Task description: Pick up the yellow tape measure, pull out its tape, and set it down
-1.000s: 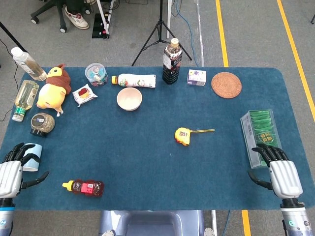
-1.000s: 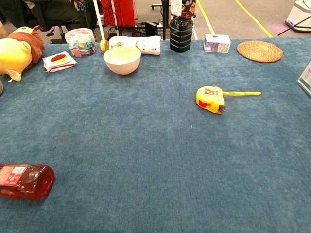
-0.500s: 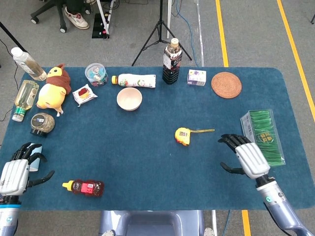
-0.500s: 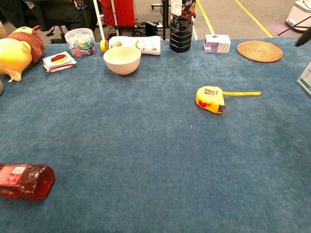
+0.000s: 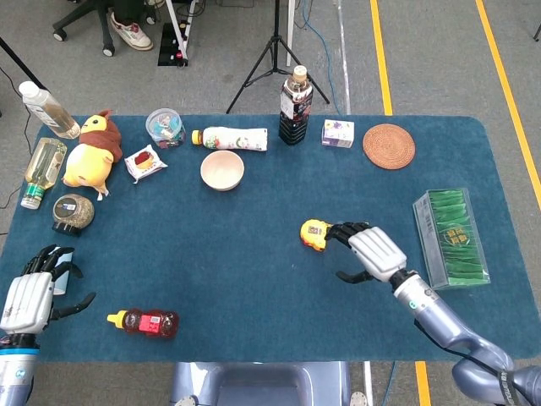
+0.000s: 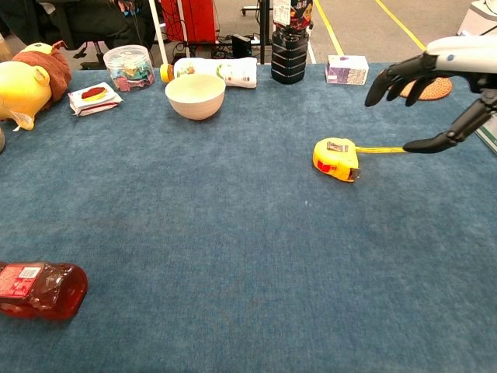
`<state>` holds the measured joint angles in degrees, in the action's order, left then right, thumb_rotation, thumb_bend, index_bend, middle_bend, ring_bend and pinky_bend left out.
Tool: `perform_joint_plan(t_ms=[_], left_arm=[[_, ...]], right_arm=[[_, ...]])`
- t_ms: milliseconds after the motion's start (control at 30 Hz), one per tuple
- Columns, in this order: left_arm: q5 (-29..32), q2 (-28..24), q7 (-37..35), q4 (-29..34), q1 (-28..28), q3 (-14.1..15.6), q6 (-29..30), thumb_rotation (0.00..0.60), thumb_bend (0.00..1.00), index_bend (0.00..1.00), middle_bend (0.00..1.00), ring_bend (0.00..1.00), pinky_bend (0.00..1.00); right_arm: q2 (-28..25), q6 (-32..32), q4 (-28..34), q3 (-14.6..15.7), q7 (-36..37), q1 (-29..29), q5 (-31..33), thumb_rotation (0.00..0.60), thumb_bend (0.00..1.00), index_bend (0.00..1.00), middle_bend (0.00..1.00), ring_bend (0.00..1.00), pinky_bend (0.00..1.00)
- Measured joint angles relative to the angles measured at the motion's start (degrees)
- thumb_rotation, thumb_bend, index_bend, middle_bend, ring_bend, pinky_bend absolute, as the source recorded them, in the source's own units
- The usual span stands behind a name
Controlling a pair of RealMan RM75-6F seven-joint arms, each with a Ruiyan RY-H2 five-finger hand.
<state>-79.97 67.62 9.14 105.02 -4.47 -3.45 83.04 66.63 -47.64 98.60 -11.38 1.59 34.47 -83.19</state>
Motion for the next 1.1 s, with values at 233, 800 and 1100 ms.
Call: perform_joint_plan(t_ms=[233,800,1100], left_arm=[[0.39,-0.80,0.01,0.25,0.65,0.25,0.75,0.523,0.16,0.48,0.22,0.10,0.16],[1.09,-1.43,-0.31,0.56,1.42,0.53,1.49,0.526,0.16,0.48,0.22,0.10,0.16],[1.37,-1.61,-0.68,0.48,2.12,0.81,2.16,0.524,0.16,0.48,0.22,0.10,0.17]], right_arm=[[2.95,6.66,-4.50,-1.02,0.54,5.54,3.93,0.510,0.29,0.23,0.23,0.21,0.24],[9.03,13.73,-11.92,-2.26,1.66,14.34,8.07,0.506,0.31,0.23,0.24,0.21,0.21],[12.73,16.90,-16.38,-2.55,1.83,18.16,9.81,0.507,0.31,0.23,0.24,0.21,0.20]])
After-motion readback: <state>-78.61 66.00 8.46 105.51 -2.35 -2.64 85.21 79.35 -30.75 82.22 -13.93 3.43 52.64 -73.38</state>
